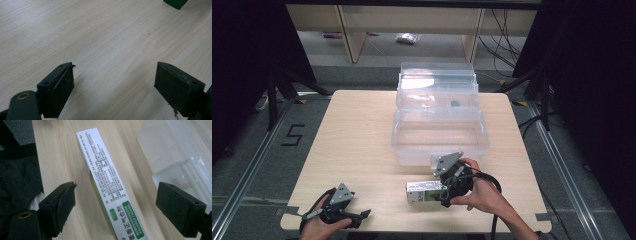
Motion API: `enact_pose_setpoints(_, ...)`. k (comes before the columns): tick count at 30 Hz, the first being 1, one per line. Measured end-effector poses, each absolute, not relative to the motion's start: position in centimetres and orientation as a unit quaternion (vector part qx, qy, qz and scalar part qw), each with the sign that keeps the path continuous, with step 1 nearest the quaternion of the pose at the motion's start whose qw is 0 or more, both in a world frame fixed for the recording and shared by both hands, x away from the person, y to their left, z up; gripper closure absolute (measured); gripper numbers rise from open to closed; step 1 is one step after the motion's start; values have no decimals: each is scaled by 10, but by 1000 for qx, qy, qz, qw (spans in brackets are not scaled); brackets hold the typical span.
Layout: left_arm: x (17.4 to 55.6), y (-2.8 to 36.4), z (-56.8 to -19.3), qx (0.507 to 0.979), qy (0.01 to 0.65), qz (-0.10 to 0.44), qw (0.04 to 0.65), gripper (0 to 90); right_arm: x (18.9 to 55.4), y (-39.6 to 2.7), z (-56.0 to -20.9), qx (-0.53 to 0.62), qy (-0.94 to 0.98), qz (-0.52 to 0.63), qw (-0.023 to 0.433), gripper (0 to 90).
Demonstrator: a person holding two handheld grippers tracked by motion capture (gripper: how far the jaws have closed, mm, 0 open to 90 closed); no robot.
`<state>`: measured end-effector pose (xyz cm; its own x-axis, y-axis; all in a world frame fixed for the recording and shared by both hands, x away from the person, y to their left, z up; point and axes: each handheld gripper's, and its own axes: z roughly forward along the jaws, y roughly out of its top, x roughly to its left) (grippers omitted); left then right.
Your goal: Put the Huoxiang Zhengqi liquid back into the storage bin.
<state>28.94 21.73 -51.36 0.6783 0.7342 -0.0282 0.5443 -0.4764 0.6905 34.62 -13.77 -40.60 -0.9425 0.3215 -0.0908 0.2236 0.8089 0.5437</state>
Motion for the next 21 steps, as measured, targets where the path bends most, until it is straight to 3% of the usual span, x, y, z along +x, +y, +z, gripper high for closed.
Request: enact_pose_setpoints(21, 289, 217, -514, 844, 381, 135, 351, 154, 356, -112, -422, 112, 964, 232, 65, 174)
